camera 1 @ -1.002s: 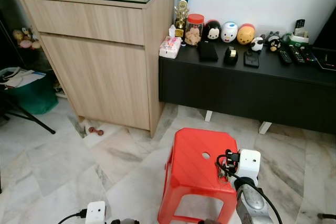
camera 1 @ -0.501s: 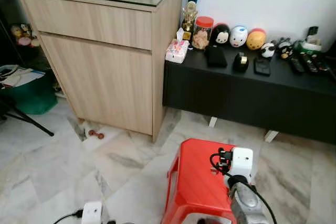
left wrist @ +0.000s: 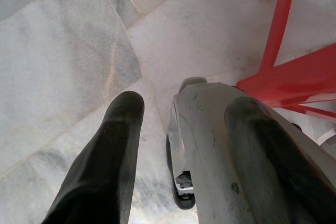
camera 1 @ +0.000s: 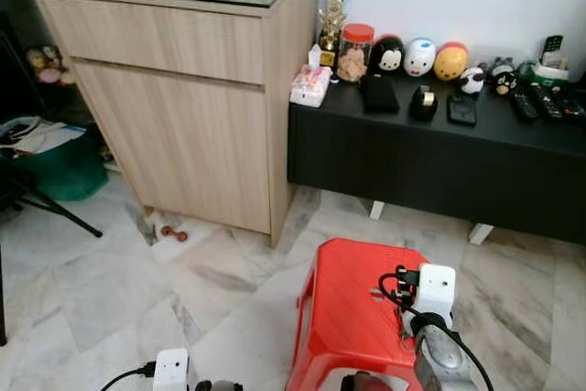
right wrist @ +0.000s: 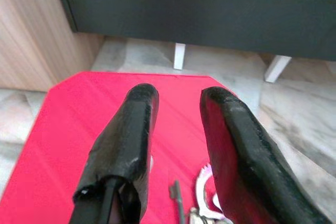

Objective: Hang keys on a hook

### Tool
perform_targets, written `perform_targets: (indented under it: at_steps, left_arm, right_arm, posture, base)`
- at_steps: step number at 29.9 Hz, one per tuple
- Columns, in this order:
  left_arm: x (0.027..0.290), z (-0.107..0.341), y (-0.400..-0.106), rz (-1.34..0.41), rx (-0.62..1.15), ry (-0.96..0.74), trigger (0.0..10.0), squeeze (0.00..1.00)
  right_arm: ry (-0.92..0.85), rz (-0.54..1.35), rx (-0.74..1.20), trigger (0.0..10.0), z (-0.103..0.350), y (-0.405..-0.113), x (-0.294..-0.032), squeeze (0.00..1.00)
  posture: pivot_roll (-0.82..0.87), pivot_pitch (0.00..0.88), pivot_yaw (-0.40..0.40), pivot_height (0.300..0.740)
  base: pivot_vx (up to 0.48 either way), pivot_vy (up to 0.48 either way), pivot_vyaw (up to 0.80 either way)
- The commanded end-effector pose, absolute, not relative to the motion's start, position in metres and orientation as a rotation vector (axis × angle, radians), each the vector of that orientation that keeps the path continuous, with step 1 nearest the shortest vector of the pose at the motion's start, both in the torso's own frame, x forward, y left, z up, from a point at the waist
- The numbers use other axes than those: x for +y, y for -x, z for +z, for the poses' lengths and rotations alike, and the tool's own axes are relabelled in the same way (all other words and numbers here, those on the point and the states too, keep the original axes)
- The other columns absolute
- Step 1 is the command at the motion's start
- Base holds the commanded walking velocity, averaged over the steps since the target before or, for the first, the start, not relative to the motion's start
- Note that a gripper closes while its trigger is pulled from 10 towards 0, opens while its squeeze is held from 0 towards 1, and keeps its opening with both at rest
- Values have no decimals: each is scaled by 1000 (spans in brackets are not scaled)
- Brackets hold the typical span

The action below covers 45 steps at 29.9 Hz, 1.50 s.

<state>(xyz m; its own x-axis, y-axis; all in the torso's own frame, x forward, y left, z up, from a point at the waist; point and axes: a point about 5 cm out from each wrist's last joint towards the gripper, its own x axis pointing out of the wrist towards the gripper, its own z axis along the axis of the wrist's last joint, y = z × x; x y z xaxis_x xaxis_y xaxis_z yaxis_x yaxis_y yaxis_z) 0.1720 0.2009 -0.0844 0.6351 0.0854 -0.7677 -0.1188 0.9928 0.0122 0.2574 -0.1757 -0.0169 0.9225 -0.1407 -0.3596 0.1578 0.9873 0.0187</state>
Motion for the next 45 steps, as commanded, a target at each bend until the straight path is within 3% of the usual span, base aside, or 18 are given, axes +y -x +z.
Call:
perform_targets:
  at_steps: [1, 20, 31, 38, 42, 45]
  left_arm:
    - [188, -93, -158, 78, 940, 46, 10000, 0]
    - [202, -87, -167, 87, 910, 41, 10000, 0]
    - [191, -85, -176, 74, 906, 43, 10000, 0]
    - [183, -87, -175, 69, 914, 45, 10000, 0]
    - [177, -86, -179, 63, 909, 45, 10000, 0]
    - [177, -86, -179, 62, 909, 45, 10000, 0]
  right_arm:
    - [-35, -159, 377, 10000, -17, -258, -178, 0]
    - [23, -216, 431, 10000, -21, -258, -190, 0]
    - [35, -214, 423, 10000, -21, -258, -189, 0]
    - [107, -209, 487, 10000, -25, -258, -191, 0]
    - [350, -120, 549, 10000, -27, -260, -193, 0]
    - [377, -107, 556, 10000, -27, -260, -194, 0]
  posture:
    - [27, 8, -60, 643]
    - [29, 13, -60, 635]
    - [31, 16, -58, 605]
    - [33, 17, -57, 605]
    - [31, 19, -55, 605]
    - [32, 19, -54, 605]
  base:
    - [0, 0, 0]
    - [0, 0, 0]
    - [0, 0, 0]
    - [0, 0, 0]
    - [0, 0, 0]
    - [0, 0, 0]
